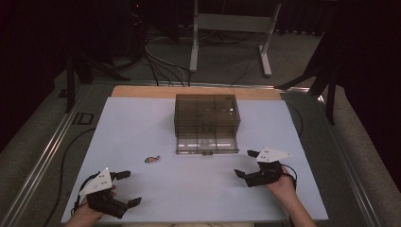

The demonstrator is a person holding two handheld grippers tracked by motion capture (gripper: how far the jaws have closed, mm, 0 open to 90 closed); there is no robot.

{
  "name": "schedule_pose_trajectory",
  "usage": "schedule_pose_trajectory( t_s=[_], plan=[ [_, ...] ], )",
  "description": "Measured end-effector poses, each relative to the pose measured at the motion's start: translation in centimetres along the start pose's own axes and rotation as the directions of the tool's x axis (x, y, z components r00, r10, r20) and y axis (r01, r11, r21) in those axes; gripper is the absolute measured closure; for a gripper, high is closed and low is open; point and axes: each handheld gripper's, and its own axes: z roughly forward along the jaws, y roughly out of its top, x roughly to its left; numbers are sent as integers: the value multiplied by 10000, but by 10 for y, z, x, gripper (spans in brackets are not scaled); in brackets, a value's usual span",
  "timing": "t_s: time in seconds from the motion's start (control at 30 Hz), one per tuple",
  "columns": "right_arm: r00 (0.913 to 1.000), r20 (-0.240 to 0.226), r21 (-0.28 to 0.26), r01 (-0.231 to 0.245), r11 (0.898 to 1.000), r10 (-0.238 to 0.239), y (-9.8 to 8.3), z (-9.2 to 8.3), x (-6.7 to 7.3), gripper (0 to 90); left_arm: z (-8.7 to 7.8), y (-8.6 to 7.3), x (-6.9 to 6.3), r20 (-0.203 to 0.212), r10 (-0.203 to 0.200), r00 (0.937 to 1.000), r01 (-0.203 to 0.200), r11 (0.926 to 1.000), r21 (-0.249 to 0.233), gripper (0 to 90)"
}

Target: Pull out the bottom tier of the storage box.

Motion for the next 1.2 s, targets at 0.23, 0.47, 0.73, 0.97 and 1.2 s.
schedule_pose_trajectory(
  t_s=[0.23,0.47,0.73,0.97,1.2],
  plan=[
    [9996,140,-112,-242,9996,244,-10,0,-5,112,1,0,1,14,-31,10000,31,10000,5,0],
    [9989,144,-186,-449,9988,452,-14,-1,-10,111,3,0,2,101,9,9999,-9,10000,36,0],
    [9997,191,-92,-135,9999,136,-12,2,-5,111,7,2,6,194,61,9998,-62,10000,41,0],
    [9999,146,13,52,10000,-53,-13,3,-3,111,7,2,5,199,111,9997,-113,9999,118,0],
    [9999,-9,71,147,9999,-147,-14,3,-2,111,6,3,3,189,98,9998,-99,9999,56,0]
  ],
)
